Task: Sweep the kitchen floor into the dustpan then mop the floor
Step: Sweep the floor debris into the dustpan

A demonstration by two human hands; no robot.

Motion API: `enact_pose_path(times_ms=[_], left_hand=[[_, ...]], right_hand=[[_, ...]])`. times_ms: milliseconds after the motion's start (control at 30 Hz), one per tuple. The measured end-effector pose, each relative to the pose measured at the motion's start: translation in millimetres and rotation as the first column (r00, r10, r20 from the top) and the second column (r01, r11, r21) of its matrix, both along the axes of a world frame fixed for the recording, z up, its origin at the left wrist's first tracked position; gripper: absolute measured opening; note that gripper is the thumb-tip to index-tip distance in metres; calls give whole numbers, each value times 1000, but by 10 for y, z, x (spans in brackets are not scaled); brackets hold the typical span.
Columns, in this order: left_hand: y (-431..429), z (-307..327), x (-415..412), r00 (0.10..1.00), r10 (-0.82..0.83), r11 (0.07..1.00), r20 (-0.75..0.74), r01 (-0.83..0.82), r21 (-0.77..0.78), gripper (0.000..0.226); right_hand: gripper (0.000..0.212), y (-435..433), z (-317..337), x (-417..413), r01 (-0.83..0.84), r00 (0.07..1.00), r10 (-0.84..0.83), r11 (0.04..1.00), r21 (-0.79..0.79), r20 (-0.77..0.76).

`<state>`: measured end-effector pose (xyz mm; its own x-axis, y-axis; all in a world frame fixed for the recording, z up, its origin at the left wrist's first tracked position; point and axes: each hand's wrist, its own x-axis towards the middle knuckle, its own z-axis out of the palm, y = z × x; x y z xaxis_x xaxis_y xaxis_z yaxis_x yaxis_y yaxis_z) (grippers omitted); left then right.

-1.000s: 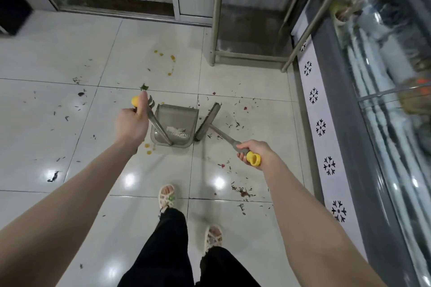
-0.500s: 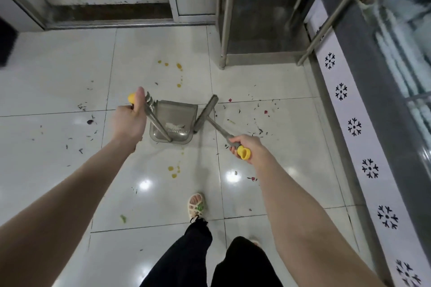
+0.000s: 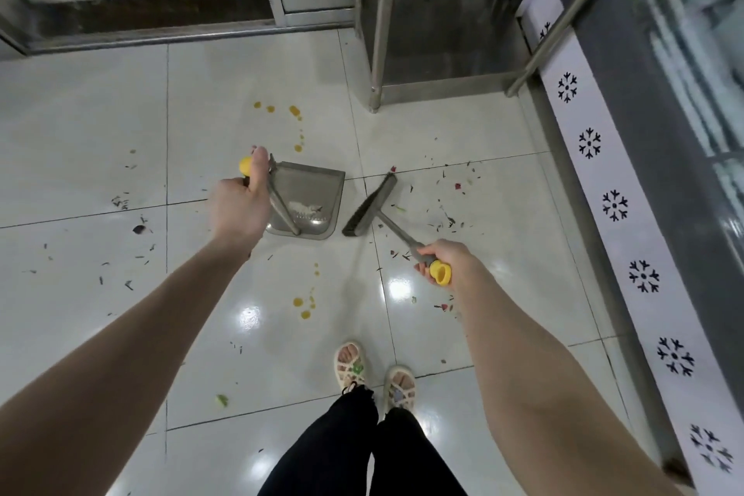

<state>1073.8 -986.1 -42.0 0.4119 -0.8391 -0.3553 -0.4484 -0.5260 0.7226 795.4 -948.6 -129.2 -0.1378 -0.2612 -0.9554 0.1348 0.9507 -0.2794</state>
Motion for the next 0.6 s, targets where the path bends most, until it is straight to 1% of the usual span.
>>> enact_pose_path(times_ms=[67,133,233,333,400,467,533,600], left_hand=[[-35,-31,-109,999,-31,1000,-17,31,-2,66],[-51,-48,-251,998,-66,998,-10,67,5,67],[-63,-62,-426,995,-98,995,0,98,18,71],[-77,-62,-576,995,-97,995,-19,97,33,73],[-81,-58,-673,996,-87,995,-34,88,38,73],[-97,-65,-739,997,-69,996,-39,71,47,75],[-136,-60,-796,997,-59,997,-56,62,48,77],[-190,-48,-846,995,-45,998,-92,50,44,75]], right_hand=[[12,128,24,-205,-26,999,29,998,54,-40],[17,274,60,-406,-47,997,53,994,102,-61],[14,477,166,-625,15,997,-4,989,150,-71],[18,635,271,-763,52,996,-38,982,180,-84],[15,689,320,-830,82,993,-67,984,159,-98],[10,682,357,-904,123,988,-113,988,92,-107],[9,638,413,-1000,151,985,-148,988,27,-90],[10,569,431,-1100,152,986,-152,988,2,-68]])
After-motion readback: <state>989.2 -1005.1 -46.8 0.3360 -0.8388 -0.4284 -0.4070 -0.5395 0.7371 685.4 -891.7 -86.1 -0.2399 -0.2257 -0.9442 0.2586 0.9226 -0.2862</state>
